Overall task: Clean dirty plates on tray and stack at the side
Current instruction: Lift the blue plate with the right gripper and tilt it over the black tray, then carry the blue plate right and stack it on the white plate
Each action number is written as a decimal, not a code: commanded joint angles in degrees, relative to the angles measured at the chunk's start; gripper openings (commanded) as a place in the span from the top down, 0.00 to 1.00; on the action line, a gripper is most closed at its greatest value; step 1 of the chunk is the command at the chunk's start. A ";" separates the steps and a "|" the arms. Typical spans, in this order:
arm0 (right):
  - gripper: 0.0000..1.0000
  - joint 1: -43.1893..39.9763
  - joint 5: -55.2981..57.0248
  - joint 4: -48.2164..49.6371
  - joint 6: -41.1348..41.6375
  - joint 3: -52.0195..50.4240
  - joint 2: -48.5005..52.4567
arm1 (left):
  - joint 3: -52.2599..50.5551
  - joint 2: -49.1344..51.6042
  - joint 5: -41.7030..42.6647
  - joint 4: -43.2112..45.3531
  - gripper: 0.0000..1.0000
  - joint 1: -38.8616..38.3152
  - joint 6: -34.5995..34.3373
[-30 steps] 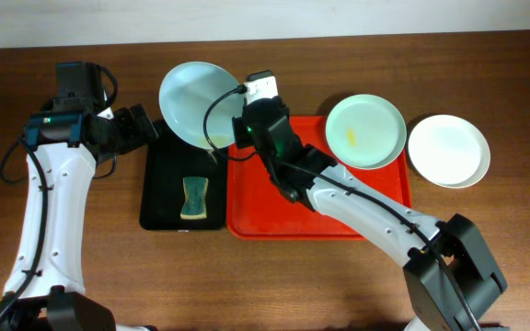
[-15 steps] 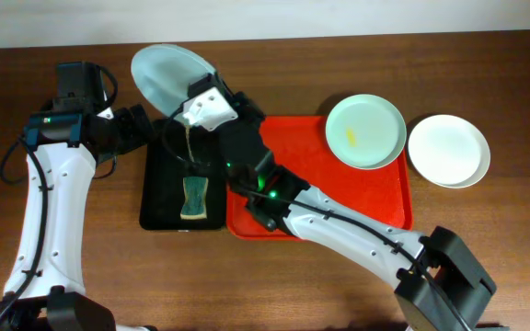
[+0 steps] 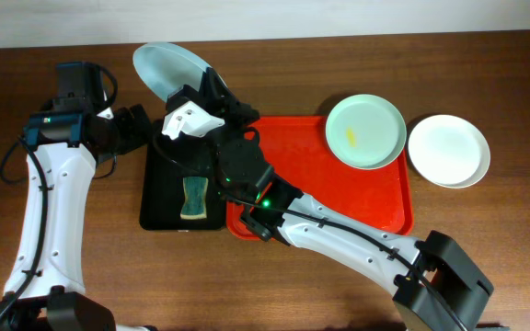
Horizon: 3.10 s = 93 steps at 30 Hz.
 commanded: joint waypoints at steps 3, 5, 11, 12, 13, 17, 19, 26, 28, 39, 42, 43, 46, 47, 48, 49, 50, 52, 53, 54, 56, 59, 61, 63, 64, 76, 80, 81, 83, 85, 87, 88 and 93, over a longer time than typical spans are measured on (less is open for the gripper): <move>0.96 0.39 1.18 0.61 -0.76 1.01 -0.24 | 0.52 -0.13 -0.22 -0.07 0.01 0.28 -0.55; 0.96 0.35 1.20 0.59 -0.74 0.98 -0.24 | 0.52 -0.13 -0.22 -0.07 0.01 0.28 -0.55; 0.96 0.35 1.40 0.55 -0.26 0.98 -0.24 | 0.52 -0.13 -0.22 -0.07 0.01 0.28 -0.55; 0.96 0.35 2.12 0.55 0.55 0.98 -0.24 | 0.52 -0.13 -0.22 -0.07 0.01 0.28 -0.55; 0.96 0.35 3.17 0.52 1.66 0.98 -0.24 | 0.52 -0.13 -0.22 -0.07 0.01 0.28 -0.55; 0.96 0.24 9.79 -6.14 10.01 0.96 -0.24 | 0.52 -0.13 -0.22 -0.07 0.01 0.28 -0.55; 0.96 0.13 10.16 -14.21 18.12 0.96 -0.24 | 0.52 -0.13 -0.22 -0.07 0.01 0.28 -0.55; 0.96 -4.09 1.79 -46.45 66.60 0.96 -0.24 | 0.52 -0.13 -0.22 -0.07 0.01 0.28 -0.55; 0.96 -6.19 -3.65 -46.47 66.88 0.98 -1.05 | 0.52 -0.13 -0.22 -0.07 0.01 0.28 -0.55; 0.96 -21.27 -7.52 -58.49 68.00 0.98 -16.39 | 0.52 -0.13 -0.22 -0.07 0.01 0.28 -0.55; 0.96 -29.57 -13.70 -64.78 70.64 0.98 -18.32 | 0.52 -0.13 -0.22 -0.07 0.01 0.28 -0.55; 0.96 -33.27 -17.49 -66.90 71.47 0.98 -18.64 | 0.52 -0.13 -0.22 -0.07 0.01 0.28 -0.55; 0.96 -44.87 -29.66 -72.83 75.71 0.96 -18.75 | 0.52 -0.13 -0.22 -0.07 0.01 0.28 -0.55; 0.96 -49.75 -34.91 -74.75 76.46 0.96 -18.38 | 0.52 -0.13 -0.22 -0.09 0.01 0.28 -0.55; 0.96 -53.86 -39.06 -76.02 76.52 0.96 -17.92 | 0.52 -0.13 -0.22 -0.07 0.01 0.28 -0.55; 0.96 -57.46 -42.40 -77.05 76.50 0.96 -17.27 | 0.52 -0.13 -0.22 -0.07 0.01 0.28 -0.55; 0.96 -60.26 -44.24 -78.03 76.48 0.96 -16.74 | 0.52 -0.13 -0.22 -0.09 0.01 0.28 -0.55; 0.96 -67.76 -45.48 -81.70 76.48 0.96 -15.08 | 0.52 -0.13 -0.22 -0.07 0.01 0.28 -0.55; 0.96 -70.29 -45.46 -83.14 76.48 0.96 -14.38 | 0.52 -0.13 -0.22 -0.07 0.01 0.28 -0.55; 0.96 -72.78 -45.46 -84.46 76.48 0.96 -13.62 | 0.52 -0.13 -0.22 -0.07 0.01 0.28 -0.55; 0.96 -77.96 -45.53 -87.10 76.48 0.94 -11.47 | 0.52 -0.13 -0.22 -0.07 0.01 0.28 -0.55; 0.96 -82.84 -45.66 -88.91 76.48 0.83 -7.98 | 0.52 -0.13 -0.22 -0.07 0.01 0.28 -0.55; 0.96 -85.59 -45.66 -89.09 76.48 0.83 -4.55 | 0.52 -0.13 -0.22 -0.07 0.01 0.28 -0.55; 0.96 -86.82 -45.70 -88.54 76.48 0.83 -1.75 | 0.52 -0.13 -0.22 -0.07 0.01 0.28 -0.55; 0.96 -87.12 -45.72 -88.13 76.48 0.83 -0.70 | 0.52 -0.13 -0.22 -0.07 0.01 0.28 -0.55; 0.38 -86.51 -47.56 -80.08 73.79 0.85 2.89 | 0.52 -0.13 -0.22 -0.07 0.01 0.28 -0.55; 0.25 -83.84 -53.62 -78.16 63.08 0.85 2.93 | 0.52 -0.13 -0.22 -0.07 0.01 0.28 -0.55; 0.26 -81.79 -55.47 -77.24 58.64 0.85 2.93 | 0.52 -0.13 -0.22 -0.07 0.01 0.28 -0.55; 0.30 -78.90 -55.76 -76.48 54.31 0.85 2.93 | 0.52 -0.13 -0.22 -0.07 0.01 0.28 -0.55; 0.37 -74.34 -55.74 -75.32 48.78 0.85 2.93 | 0.52 -0.13 -0.22 -0.07 0.01 0.28 -0.55; 0.43 -71.21 -55.65 -74.60 45.11 0.85 2.93 | 0.52 -0.13 -0.22 -0.07 0.01 0.28 -0.55; 0.46 -69.05 -54.29 -74.14 43.12 0.85 2.93 | 0.52 -0.13 -0.22 -0.07 0.01 0.28 -0.55; 0.69 -63.69 -44.00 -73.81 42.80 0.85 2.95 | 0.52 -0.13 -0.22 -0.07 0.01 0.28 -0.55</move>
